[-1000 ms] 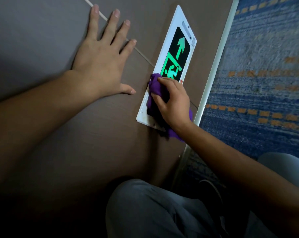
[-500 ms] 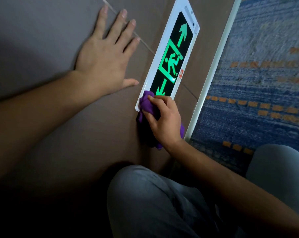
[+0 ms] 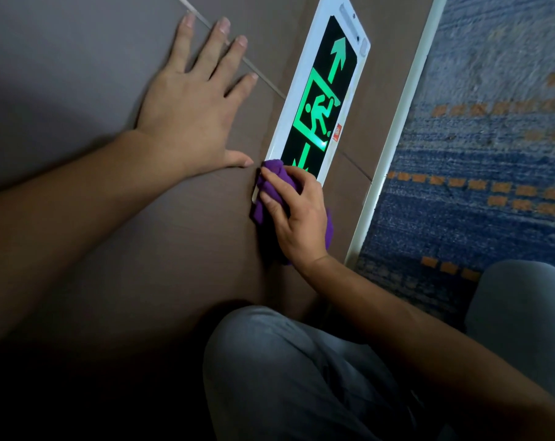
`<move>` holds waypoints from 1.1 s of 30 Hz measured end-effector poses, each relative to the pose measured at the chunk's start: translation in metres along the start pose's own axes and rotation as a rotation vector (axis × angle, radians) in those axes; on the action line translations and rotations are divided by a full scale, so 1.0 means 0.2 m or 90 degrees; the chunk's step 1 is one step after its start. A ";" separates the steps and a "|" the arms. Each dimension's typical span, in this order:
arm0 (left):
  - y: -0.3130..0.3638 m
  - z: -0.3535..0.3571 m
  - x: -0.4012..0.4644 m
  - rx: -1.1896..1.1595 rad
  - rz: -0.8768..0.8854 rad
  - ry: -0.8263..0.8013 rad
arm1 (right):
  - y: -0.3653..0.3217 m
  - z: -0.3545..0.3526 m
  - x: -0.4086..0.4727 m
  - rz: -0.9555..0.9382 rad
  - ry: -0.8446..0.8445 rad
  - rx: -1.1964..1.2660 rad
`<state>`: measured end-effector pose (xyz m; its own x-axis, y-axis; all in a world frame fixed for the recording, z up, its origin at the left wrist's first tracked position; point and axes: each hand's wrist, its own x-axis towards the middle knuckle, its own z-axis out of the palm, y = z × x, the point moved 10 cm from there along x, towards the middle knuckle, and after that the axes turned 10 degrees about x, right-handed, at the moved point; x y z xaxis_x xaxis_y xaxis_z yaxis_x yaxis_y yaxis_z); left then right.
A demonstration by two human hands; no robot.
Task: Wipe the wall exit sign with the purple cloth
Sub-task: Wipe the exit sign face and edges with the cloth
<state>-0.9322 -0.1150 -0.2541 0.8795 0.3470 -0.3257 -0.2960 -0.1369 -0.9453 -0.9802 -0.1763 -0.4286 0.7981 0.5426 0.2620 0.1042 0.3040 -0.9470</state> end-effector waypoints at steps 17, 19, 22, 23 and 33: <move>0.00 0.01 0.00 -0.008 0.002 0.002 | 0.13 -0.04 -0.09 0.112 0.014 0.071; 0.00 0.00 0.00 -0.011 -0.001 -0.001 | 0.08 -0.01 -0.06 0.112 0.018 0.076; 0.00 0.00 0.00 -0.008 -0.004 -0.006 | 0.07 0.02 -0.05 0.118 0.037 0.079; 0.00 0.00 0.00 -0.008 -0.003 -0.005 | 0.06 0.02 -0.06 0.111 0.042 0.075; 0.00 -0.01 0.00 -0.040 -0.004 -0.023 | 0.13 0.05 -0.14 0.080 0.020 0.046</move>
<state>-0.9318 -0.1175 -0.2529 0.8669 0.3813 -0.3211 -0.2656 -0.1919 -0.9448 -1.0057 -0.1760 -0.4587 0.8209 0.5549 0.1352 -0.0393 0.2912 -0.9559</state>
